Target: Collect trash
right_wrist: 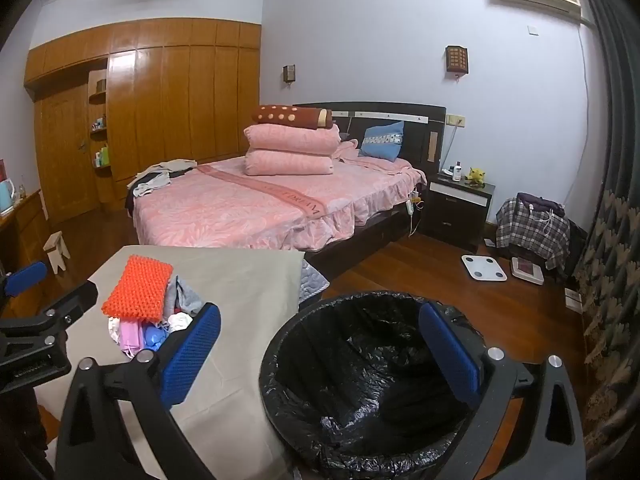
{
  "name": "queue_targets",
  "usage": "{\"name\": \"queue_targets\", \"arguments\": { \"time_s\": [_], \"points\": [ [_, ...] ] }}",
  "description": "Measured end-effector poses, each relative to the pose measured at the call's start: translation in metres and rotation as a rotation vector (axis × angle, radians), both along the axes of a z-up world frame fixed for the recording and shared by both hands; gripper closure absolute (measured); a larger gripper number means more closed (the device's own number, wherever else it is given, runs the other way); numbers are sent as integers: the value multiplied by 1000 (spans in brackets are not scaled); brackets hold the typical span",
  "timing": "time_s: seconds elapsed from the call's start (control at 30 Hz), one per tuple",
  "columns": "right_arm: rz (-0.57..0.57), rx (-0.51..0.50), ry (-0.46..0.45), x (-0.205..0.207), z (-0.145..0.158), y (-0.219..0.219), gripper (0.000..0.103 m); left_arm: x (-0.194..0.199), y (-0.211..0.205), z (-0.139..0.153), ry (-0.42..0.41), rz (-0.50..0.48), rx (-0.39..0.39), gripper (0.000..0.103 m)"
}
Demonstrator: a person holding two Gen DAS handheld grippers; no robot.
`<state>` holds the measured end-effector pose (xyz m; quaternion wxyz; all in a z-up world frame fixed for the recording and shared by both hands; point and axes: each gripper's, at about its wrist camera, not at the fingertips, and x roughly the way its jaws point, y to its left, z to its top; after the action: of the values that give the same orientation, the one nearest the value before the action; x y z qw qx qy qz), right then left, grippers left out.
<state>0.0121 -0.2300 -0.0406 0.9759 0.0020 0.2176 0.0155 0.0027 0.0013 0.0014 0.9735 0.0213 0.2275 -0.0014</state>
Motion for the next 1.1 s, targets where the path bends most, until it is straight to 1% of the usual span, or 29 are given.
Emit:
{"name": "queue_targets", "arguments": {
  "time_s": [0.3, 0.33, 0.5, 1.1],
  "points": [
    [1, 0, 1, -1, -1, 1, 6, -5, 3, -1, 4, -4, 1, 5],
    [2, 1, 2, 0, -3, 2, 6, -1, 5, -7, 6, -1, -2, 5],
    [2, 0, 2, 0, -4, 2, 6, -1, 6, -8, 7, 0, -3, 5],
    [1, 2, 6, -2, 2, -2, 6, 2, 8, -14, 9, 6, -5, 5]
  ]
}}
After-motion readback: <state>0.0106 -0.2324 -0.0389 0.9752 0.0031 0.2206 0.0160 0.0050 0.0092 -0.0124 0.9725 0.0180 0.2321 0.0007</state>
